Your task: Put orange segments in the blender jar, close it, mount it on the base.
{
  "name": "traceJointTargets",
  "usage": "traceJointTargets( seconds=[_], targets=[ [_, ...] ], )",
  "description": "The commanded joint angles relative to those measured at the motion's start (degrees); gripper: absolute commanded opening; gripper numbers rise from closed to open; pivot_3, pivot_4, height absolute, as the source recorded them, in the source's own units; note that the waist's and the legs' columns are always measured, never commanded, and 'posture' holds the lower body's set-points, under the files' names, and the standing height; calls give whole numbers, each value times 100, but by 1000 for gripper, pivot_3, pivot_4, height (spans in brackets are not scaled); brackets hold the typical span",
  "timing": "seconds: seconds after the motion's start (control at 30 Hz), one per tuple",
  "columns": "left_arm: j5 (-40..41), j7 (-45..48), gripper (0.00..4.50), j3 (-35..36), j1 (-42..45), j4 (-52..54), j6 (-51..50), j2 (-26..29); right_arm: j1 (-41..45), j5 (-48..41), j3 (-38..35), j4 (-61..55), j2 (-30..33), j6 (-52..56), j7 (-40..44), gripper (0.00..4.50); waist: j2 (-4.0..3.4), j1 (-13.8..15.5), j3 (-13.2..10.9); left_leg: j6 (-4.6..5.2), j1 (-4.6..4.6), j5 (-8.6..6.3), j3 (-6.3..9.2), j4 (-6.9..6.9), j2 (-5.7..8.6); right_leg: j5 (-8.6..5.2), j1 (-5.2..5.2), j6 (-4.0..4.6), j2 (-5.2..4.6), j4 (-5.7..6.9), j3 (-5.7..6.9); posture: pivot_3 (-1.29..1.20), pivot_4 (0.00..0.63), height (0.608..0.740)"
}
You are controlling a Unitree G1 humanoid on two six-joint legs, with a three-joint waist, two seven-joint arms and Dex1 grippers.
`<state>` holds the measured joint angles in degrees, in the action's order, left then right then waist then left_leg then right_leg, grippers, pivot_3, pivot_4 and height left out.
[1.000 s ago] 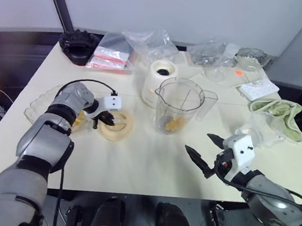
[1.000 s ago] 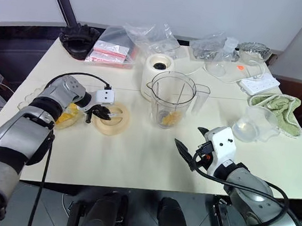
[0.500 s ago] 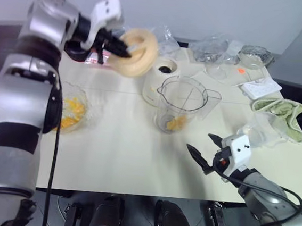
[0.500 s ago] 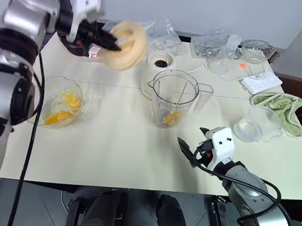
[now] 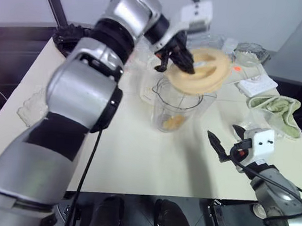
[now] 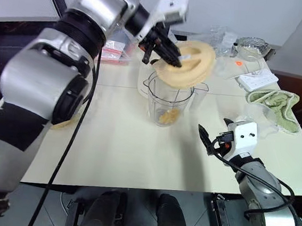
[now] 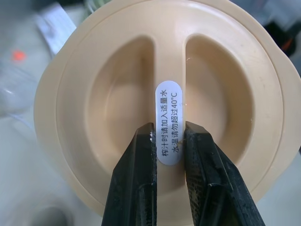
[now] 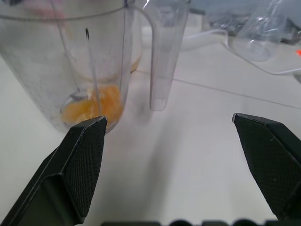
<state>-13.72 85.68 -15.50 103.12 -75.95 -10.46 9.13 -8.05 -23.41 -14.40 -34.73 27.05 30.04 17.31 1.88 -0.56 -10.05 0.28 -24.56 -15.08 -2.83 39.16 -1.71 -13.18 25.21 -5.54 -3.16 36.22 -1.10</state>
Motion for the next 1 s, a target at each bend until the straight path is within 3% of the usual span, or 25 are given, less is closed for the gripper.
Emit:
traceJointTargets(
  seconds=[0.03,0.3,0.47,0.7,1.0],
  targets=[
    [-395,-132,245,-323,-7,-2,224,-86,17,61,-125,-404,-137,-129,-199,4500,-2,-18,0,0,2,0,0,0,-3,2,0,5,4,0,-2,0,150,740],
    [-1028,-691,245,-825,-390,-104,615,-244,13,73,-173,-734,-419,-113,-509,4500,-4,-2,2,0,4,0,-2,1,-7,6,-1,12,13,-8,-23,0,150,740],
    [-1016,-624,245,-790,-516,-176,376,-354,36,-5,-163,-786,-449,-68,-486,4500,-5,4,5,0,36,0,-3,4,-7,6,-38,15,12,-11,-21,0,150,740],
    [-1285,274,245,-1086,-791,-220,649,-166,217,277,90,-124,-299,-357,-141,4500,-9,-23,10,-2,105,-1,4,3,-12,8,-96,24,0,-18,-24,0,150,740],
    [-1331,-869,245,-979,-733,-300,218,-282,709,760,534,964,-489,-1066,-2,4500,-21,-24,39,-1,113,-1,4,2,-10,6,-103,20,0,-18,-25,0,150,740]
  ],
)
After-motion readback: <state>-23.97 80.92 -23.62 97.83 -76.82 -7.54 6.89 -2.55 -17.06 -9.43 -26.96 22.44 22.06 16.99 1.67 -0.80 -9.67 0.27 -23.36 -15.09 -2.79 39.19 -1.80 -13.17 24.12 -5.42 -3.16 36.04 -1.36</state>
